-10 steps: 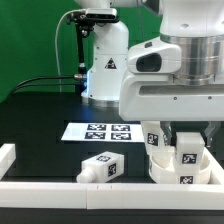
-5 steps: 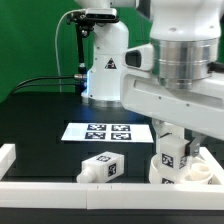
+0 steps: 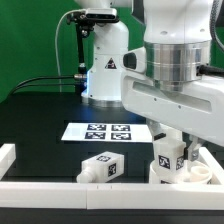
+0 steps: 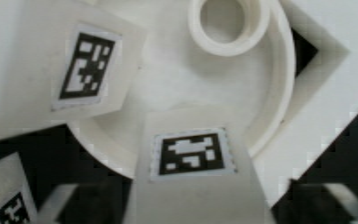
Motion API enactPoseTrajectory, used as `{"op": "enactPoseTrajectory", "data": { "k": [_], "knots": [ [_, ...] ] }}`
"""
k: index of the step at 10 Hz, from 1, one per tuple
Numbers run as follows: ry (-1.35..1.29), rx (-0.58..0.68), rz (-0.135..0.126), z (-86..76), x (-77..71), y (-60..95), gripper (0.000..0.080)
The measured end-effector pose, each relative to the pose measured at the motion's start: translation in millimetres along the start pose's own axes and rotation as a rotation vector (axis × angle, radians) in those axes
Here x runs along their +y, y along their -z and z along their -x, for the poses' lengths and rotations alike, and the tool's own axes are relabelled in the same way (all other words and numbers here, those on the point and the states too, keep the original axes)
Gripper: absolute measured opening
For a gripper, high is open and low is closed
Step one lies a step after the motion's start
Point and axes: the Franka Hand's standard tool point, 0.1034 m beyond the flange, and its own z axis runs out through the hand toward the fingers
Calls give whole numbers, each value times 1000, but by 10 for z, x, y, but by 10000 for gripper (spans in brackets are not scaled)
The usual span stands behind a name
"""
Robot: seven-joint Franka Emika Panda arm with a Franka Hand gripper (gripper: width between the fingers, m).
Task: Assemble stool
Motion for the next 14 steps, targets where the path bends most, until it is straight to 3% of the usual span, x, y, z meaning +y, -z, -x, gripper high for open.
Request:
{"op": "enactPoseTrajectory", "data": {
  "k": [2, 3, 7, 9, 11, 14],
  "knots": [
    [61, -6, -44, -139, 66, 283, 642],
    [61, -19, -47, -193, 111, 348, 648],
    [72, -19, -45, -191, 115, 330, 649],
    [171, -11, -58, -344, 328, 337, 649],
    [334, 9, -54, -503, 677, 202, 649],
    [351, 10, -50, -511, 705, 140, 649]
  ]
}}
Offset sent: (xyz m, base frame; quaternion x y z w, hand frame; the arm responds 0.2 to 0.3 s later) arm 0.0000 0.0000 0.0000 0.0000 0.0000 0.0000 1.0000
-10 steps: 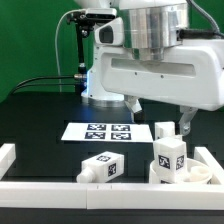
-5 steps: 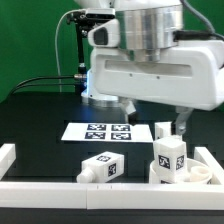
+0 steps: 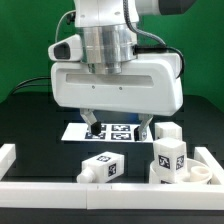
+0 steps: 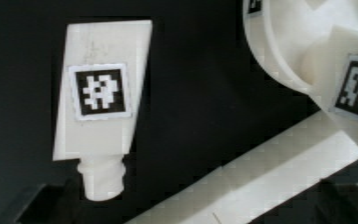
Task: Assemble stool
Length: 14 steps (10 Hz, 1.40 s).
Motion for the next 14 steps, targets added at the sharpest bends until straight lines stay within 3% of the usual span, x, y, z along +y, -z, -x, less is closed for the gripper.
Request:
{"op": "enactPoseTrajectory", "data": {
  "k": [1, 3, 5, 8, 10, 11, 12, 13, 14],
  "knots": [
    [0, -1, 2, 2, 13, -21, 649],
    [-40, 29, 4, 3, 215, -282, 649],
    [-65, 42, 6, 32, 280, -481, 649],
    [-63, 69, 3, 1, 264, -504, 649],
    [-63, 69, 3, 1, 264, -504, 387],
    [-63, 69, 3, 1, 264, -504, 387],
    [-63, 69, 3, 1, 264, -504, 206],
    [-63, 69, 3, 1, 264, -504, 80],
    [-63, 69, 3, 1, 264, -504, 15]
  ]
}}
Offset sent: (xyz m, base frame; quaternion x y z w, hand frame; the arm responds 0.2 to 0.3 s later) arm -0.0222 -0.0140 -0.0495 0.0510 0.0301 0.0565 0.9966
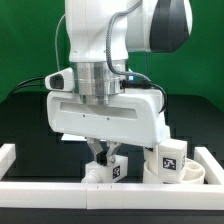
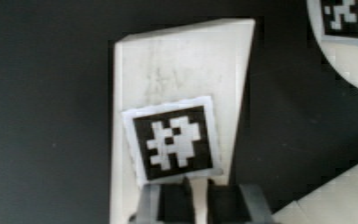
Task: Assemble stool
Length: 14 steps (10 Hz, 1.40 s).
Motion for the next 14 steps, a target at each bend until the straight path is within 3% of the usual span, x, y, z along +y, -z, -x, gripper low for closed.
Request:
{"op": "enactPoseTrajectory", "data": {
  "k": [3, 5, 7, 9, 10, 11, 12, 13, 14],
  "knots": [
    [12, 43, -8, -52, -7, -2, 1],
    [33, -33, -1, -51, 43, 127, 1],
    [69, -42, -1, -24, 25, 112, 30],
    [69, -43, 0, -24, 28, 108, 392],
    [67, -44, -1, -24, 34, 105, 392],
    [55, -48, -1, -27, 75, 92, 527],
    [40, -54, -1, -29, 113, 61, 527],
    [41, -60, 4, -16, 114, 12, 631],
    [42, -65, 8, -3, 119, -35, 644]
  ]
}}
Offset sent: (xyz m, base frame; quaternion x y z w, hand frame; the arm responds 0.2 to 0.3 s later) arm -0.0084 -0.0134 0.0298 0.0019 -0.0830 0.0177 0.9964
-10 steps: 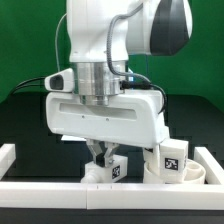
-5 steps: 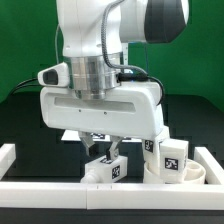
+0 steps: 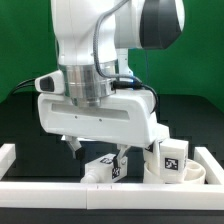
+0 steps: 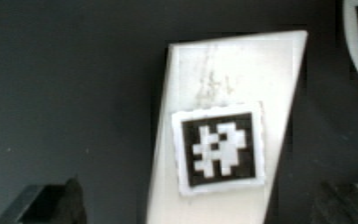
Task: Assemble stool
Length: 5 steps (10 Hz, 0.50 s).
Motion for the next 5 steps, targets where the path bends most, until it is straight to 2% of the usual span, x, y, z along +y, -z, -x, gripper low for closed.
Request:
{"op": "enactPoseTrajectory", "data": {
  "k": [2, 4, 5],
  "knots": [
    [-6, 5, 3, 0, 34, -72, 648],
    [-6, 4, 3, 4, 29, -72, 649],
    [-6, 4, 3, 4, 29, -73, 563]
  ]
}}
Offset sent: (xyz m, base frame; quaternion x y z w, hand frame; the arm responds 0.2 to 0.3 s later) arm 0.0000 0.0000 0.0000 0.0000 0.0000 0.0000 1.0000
